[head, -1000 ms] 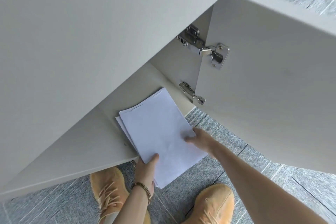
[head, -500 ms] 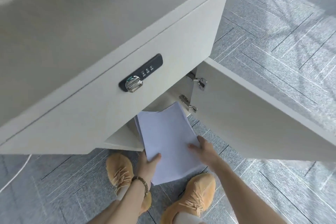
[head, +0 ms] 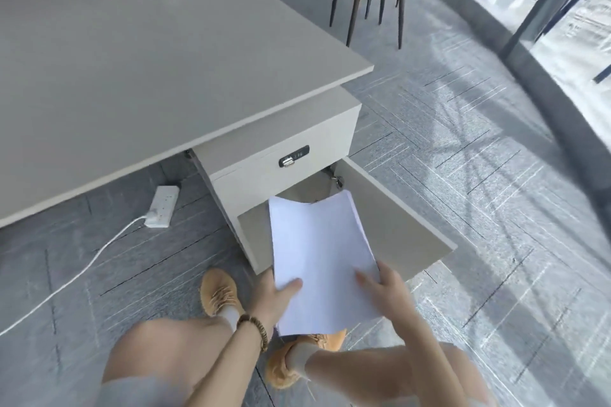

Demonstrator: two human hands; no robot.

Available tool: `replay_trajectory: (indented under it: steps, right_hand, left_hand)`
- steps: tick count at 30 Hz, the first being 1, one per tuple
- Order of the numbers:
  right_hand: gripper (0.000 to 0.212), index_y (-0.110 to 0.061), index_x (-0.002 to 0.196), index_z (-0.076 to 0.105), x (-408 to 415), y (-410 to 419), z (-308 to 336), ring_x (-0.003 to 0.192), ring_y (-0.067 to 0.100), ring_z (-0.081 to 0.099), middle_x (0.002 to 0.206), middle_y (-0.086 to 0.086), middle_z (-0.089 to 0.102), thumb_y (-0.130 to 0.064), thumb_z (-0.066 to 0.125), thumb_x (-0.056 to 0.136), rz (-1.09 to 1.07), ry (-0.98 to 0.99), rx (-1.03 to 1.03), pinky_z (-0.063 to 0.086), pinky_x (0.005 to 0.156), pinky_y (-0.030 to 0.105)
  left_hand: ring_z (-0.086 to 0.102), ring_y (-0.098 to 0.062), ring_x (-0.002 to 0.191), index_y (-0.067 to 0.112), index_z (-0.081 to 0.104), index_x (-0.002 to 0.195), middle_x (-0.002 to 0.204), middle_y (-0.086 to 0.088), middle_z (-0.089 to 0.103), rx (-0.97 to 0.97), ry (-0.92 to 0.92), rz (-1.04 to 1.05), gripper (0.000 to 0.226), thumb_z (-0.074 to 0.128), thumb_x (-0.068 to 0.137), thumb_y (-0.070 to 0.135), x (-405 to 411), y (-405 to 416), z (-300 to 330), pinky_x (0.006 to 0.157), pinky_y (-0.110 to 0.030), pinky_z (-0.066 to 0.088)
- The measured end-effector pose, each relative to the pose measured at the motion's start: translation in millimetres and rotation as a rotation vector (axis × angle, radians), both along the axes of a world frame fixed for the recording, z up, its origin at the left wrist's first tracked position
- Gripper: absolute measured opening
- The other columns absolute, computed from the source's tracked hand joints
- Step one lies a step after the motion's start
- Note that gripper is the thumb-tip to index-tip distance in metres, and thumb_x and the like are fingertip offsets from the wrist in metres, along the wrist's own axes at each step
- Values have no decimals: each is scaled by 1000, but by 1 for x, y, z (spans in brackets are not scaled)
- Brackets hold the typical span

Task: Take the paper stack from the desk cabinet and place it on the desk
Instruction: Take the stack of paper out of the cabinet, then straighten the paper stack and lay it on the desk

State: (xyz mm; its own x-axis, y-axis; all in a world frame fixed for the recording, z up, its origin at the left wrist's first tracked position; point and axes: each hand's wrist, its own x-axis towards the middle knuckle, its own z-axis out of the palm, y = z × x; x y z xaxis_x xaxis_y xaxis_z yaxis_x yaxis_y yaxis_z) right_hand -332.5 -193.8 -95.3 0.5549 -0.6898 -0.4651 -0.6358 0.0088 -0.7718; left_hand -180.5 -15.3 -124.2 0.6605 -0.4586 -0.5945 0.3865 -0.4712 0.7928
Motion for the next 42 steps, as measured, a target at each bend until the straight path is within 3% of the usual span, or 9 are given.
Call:
replay_trajectory:
  steps: [5, 9, 11, 16, 23, 27, 32, 37, 42]
  right_hand:
    - [46, -6, 86, 63, -40, 37, 90, 62, 18, 53, 68, -3, 58, -50, 62, 70, -66, -58, -84, 43, 59, 32]
    - [56, -6, 89, 64, -64, 71, 150, 63, 18, 54, 68, 7, 59, -58, 63, 68, -72, -184, -137, 46, 61, 36]
    - [58, -7, 89, 65, -73, 90, 179, 63, 20, 58, 68, 2, 62, -61, 66, 68, -75, -258, -147, 47, 62, 37]
    - [15, -17, 98, 74, -71, 120, 242, 92, 30, 77, 93, 4, 81, -29, 74, 88, -34, -483, -27, 59, 88, 53]
    - [26, -25, 120, 64, -6, 125, 324, 99, 28, 77, 109, 0, 80, -20, 67, 95, 171, -654, 159, 59, 91, 52]
    - [30, -24, 123, 62, 56, 122, 353, 98, 26, 78, 111, -1, 79, -13, 65, 96, 289, -719, 114, 61, 88, 50]
    - [24, -18, 111, 67, 162, 120, 355, 87, 19, 78, 102, 0, 80, -4, 65, 92, 325, -721, -45, 62, 71, 33]
    - [22, -21, 100, 63, 262, 125, 334, 86, 17, 72, 100, -1, 75, 0, 61, 93, 306, -731, -90, 56, 69, 31]
    - [32, -29, 107, 60, 308, 137, 318, 102, 16, 71, 111, -4, 73, 0, 54, 95, 326, -806, -40, 58, 85, 36]
  left_hand:
    - [72, -20, 99, 16, 65, 117, 109, -1, 76, -131, -21, 17, 37, 72, 81, 18, -46, 34, 97, 91, -46, 58]
    - [74, -22, 99, 20, 68, 111, 104, 2, 79, -265, -77, 75, 26, 70, 86, 13, -71, 69, 156, 91, -50, 58]
    - [74, -19, 99, 23, 69, 112, 103, 6, 80, -338, -134, 82, 28, 70, 86, 12, -78, 87, 185, 91, -48, 58]
    - [73, -17, 105, 27, 69, 115, 110, 8, 78, -476, -281, 95, 41, 72, 73, 28, -76, 127, 258, 94, -47, 56]
    - [73, -14, 105, 28, 65, 120, 114, 9, 77, -561, -497, 164, 45, 73, 75, 25, -42, 161, 338, 91, -42, 56]
    - [74, -17, 104, 24, 64, 121, 114, 5, 77, -599, -506, 214, 45, 76, 79, 14, 9, 167, 359, 88, -41, 56]
    - [73, -24, 106, 15, 64, 122, 116, -4, 76, -592, -525, 289, 44, 74, 81, 1, 103, 170, 351, 85, -38, 60]
    - [71, -21, 111, 20, 64, 123, 118, 2, 76, -516, -615, 372, 50, 75, 75, 17, 185, 170, 335, 100, -51, 52]
    - [70, -10, 109, 30, 64, 122, 114, 14, 76, -435, -711, 426, 40, 68, 89, 7, 226, 170, 326, 97, -39, 54]
